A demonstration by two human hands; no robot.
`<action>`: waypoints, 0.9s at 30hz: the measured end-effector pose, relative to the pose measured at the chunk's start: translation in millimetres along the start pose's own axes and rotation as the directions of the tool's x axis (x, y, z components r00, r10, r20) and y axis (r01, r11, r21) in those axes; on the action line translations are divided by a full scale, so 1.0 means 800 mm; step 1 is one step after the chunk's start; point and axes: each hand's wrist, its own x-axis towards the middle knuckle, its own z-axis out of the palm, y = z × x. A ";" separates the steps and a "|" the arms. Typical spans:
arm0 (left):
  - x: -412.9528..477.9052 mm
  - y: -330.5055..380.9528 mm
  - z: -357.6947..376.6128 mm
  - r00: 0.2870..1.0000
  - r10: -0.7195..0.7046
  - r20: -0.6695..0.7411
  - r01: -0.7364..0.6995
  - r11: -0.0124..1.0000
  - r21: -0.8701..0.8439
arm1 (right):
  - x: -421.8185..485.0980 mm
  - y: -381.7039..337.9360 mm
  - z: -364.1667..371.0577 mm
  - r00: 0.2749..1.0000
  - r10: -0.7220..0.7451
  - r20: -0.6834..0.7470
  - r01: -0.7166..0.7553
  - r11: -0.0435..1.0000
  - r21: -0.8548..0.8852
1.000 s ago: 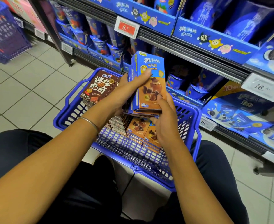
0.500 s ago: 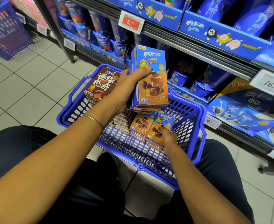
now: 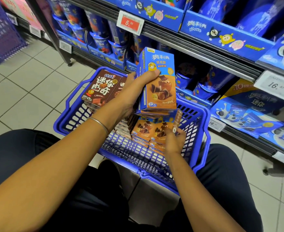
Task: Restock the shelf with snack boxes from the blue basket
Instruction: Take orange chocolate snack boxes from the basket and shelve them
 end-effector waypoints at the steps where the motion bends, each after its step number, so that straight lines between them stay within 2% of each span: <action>1: 0.002 0.001 0.001 1.000 -0.004 -0.002 0.004 1.000 -0.005 | -0.006 -0.005 -0.004 0.999 -0.043 0.014 0.042 0.996 0.077; 4: 0.008 0.008 -0.001 0.999 -0.007 -0.037 0.006 0.999 -0.034 | -0.024 -0.027 -0.020 0.989 -0.135 0.064 0.109 0.946 0.306; 7: 0.011 0.016 -0.008 0.999 0.017 -0.044 -0.019 0.999 -0.050 | -0.031 -0.058 -0.042 0.975 -0.181 0.132 0.095 0.867 0.490; 12: 0.014 0.012 -0.014 0.996 0.035 -0.078 -0.038 0.999 -0.036 | -0.029 -0.116 -0.058 0.924 -0.217 0.315 -0.019 0.796 0.605; 15: 0.014 0.007 -0.014 0.997 0.026 -0.078 -0.029 0.999 -0.042 | -0.038 -0.149 -0.055 0.881 -0.192 0.432 -0.119 0.794 0.595; 18: 0.012 0.010 -0.018 0.996 0.024 -0.084 -0.029 0.998 -0.055 | -0.040 -0.171 -0.058 0.874 -0.176 0.452 -0.136 0.806 0.576; 21: 0.010 0.009 -0.019 0.992 0.055 -0.114 -0.055 0.998 0.004 | -0.041 -0.182 -0.053 0.847 -0.176 0.501 -0.181 0.791 0.585; 27: 0.005 0.001 -0.025 0.999 0.034 -0.026 -0.034 0.999 0.020 | -0.059 -0.183 -0.022 0.774 -0.192 0.603 -0.129 0.885 0.447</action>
